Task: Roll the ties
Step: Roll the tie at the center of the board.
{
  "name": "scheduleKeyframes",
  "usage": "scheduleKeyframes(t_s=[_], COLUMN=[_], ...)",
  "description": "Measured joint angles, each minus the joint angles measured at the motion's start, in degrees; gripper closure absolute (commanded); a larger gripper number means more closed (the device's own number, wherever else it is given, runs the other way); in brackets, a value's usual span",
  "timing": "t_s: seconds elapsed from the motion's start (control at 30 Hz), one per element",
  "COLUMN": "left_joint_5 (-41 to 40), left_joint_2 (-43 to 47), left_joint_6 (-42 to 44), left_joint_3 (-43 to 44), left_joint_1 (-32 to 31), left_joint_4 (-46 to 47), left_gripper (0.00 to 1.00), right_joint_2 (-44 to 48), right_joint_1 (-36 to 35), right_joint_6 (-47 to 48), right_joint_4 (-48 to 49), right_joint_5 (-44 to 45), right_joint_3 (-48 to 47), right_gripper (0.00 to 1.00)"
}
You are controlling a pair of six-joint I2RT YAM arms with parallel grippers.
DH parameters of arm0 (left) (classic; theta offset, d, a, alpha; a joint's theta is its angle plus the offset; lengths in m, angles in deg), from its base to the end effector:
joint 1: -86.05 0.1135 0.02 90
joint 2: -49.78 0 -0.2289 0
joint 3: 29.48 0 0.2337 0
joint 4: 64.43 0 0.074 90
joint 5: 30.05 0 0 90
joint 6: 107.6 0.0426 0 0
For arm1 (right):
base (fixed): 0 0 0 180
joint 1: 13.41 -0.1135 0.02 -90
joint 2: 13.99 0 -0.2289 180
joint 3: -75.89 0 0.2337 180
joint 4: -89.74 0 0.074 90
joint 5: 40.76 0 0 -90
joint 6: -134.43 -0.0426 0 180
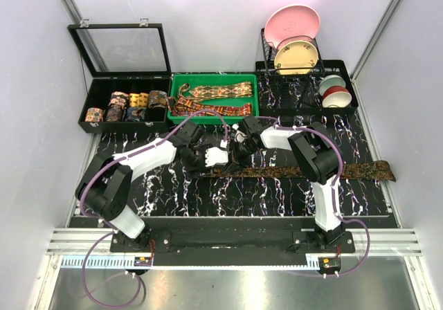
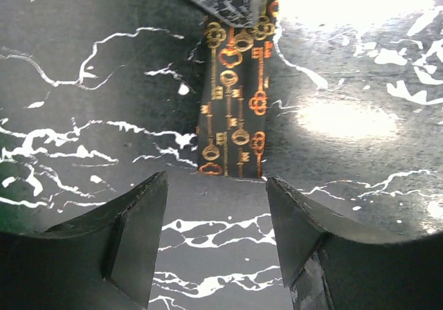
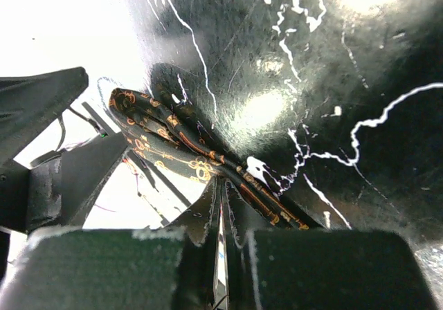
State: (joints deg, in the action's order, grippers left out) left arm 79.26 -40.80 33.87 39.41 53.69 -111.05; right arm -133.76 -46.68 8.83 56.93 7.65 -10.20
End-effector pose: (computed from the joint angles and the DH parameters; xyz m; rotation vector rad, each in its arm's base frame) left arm 0.2304 -0.1627 0.1499 1.8634 1.9444 -0.3660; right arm 0.2941 0.2268 0.0855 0.1646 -2.8092 -1.2088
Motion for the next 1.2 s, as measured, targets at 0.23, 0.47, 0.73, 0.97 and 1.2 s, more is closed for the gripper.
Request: scheduleKeyframes(t_s=[0.23,0.47,0.73,0.97,1.2], left_joint_5=[1.97,3.37,6.69,8.96,9.18], left_joint_2=[-2.43,-3.67,-1.88,-2.80,-10.82], left_joint_6=[1.29,2.08,0.13,-3.08,-5.99], left_joint_3=[0.02,0.44,4.22,9.49,14.69], left_joint_1=[-0.09,-0.09,-0.24,-2.25,-5.62], left_joint_4=[-0.70,-2.12,-3.50,-3.32,-3.23], left_gripper=[0.46,0.66,0.69,0.69,0.69], right_joint_2=[-0.04,-0.09,-0.26,-0.28,-0.28], right_joint_1=[0.00,0.00,0.00,0.00,0.00], right_joint_6=[0.02,0.00,0.00,0.00,-0.07], right_joint_4=[-0.04,-0.04,-0.57,-0.63,-0.68], right_joint_5=[-0.02,-0.02,-0.02,-0.04,-0.11], right_joint_3=[-0.04,-0.07,-0.46,-0.52,-0.55], right_gripper=[0.95,0.95,0.96,0.95,0.91])
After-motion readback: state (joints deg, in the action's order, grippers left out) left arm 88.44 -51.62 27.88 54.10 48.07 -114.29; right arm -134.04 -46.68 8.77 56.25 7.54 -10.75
